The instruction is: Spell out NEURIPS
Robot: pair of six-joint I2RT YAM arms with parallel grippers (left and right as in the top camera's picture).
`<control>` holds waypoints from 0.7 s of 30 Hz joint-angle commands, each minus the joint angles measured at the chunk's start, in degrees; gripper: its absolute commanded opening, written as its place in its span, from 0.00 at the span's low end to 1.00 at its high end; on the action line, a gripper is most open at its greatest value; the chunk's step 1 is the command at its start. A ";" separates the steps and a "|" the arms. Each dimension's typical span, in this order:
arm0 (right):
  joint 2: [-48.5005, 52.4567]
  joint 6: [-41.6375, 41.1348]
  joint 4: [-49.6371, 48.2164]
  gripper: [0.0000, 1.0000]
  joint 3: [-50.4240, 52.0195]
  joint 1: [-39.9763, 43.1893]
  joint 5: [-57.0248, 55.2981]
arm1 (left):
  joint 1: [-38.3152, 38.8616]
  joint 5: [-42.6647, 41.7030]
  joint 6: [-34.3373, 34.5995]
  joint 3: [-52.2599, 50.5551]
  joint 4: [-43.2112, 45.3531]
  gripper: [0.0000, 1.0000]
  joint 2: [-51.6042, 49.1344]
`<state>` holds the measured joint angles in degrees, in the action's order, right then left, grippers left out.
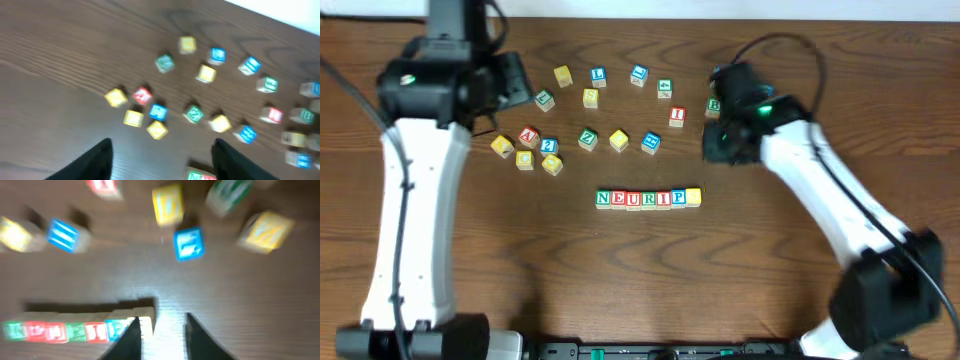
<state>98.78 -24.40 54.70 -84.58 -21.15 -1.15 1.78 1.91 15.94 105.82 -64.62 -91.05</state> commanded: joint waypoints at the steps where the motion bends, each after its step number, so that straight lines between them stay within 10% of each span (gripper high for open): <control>1: -5.90 4.22 1.66 0.47 -3.56 2.05 -1.95 | -3.13 3.52 -1.11 2.21 -2.23 0.98 4.04; 7: -15.45 6.91 4.39 0.99 -4.72 4.31 -1.92 | -4.76 3.52 -1.11 1.92 -6.34 0.98 4.20; 21: -29.99 6.91 7.48 0.99 -4.70 4.35 -1.92 | -4.76 3.52 -1.11 1.92 -6.32 0.98 4.20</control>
<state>69.19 -18.55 60.82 -88.58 -17.37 -2.46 -2.85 4.69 15.97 106.98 -70.67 -86.70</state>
